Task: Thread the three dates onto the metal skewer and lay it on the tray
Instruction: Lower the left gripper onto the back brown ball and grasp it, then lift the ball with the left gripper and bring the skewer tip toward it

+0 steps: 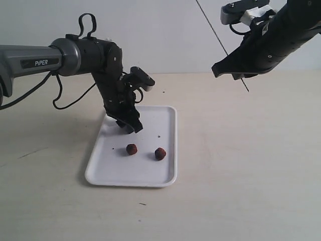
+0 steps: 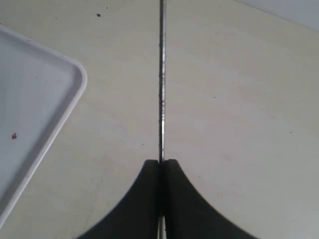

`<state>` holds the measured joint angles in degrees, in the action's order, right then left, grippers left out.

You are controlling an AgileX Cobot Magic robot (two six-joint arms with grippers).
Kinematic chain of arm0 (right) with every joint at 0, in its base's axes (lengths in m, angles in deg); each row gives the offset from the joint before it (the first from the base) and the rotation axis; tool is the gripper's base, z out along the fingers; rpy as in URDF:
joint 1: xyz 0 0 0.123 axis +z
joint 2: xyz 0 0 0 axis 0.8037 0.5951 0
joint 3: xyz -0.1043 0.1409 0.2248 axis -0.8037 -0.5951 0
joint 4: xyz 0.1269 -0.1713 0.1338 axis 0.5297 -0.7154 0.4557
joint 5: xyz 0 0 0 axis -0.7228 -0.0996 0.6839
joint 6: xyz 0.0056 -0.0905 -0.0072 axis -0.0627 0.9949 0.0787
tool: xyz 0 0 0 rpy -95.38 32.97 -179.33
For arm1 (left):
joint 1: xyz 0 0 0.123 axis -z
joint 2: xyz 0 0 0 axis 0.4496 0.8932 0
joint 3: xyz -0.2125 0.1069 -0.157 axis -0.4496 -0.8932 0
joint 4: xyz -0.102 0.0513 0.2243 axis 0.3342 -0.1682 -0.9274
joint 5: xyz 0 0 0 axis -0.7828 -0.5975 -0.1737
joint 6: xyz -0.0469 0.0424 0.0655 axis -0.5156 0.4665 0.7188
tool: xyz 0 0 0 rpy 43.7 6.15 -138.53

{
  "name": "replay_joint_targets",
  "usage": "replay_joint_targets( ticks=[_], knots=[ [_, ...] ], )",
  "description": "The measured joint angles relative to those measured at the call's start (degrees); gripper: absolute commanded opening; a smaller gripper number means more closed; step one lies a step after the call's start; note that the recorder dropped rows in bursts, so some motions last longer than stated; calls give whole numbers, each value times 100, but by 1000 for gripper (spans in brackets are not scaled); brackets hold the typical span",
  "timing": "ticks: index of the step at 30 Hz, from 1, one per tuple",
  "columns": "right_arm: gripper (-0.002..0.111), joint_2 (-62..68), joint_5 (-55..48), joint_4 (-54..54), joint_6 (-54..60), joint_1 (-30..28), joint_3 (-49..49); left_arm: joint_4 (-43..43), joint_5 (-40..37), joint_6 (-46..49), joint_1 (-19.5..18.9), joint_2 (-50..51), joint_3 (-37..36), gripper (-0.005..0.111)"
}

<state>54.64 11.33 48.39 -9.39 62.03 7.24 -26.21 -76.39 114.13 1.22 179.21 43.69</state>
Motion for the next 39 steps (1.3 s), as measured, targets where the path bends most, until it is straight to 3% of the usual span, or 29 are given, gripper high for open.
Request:
replay_joint_targets(
  ticks=[8, 14, 26, 30, 33, 39],
  knots=[
    [0, 0, 0, 0, 11, 0, 0, 0, -11, 0, 0, 0, 0, 45],
    [0, 0, 0, 38, 11, 0, 0, 0, -46, 0, 0, 0, 0, 29],
    [0, 0, 34, 90, 11, 0, 0, 203, -101, -338, -113, -374, 0, 28],
    [0, 0, 34, 181, 24, 0, 0, 1529, -101, -381, -594, -684, 0, 28],
    [0, 9, 34, 271, 173, 0, 0, 3336, -131, -297, -1261, -773, 0, 28],
    [0, 366, -217, 1474, 1288, 0, 0, 5804, -372, 258, -2033, -773, 0, 28]
  ],
)
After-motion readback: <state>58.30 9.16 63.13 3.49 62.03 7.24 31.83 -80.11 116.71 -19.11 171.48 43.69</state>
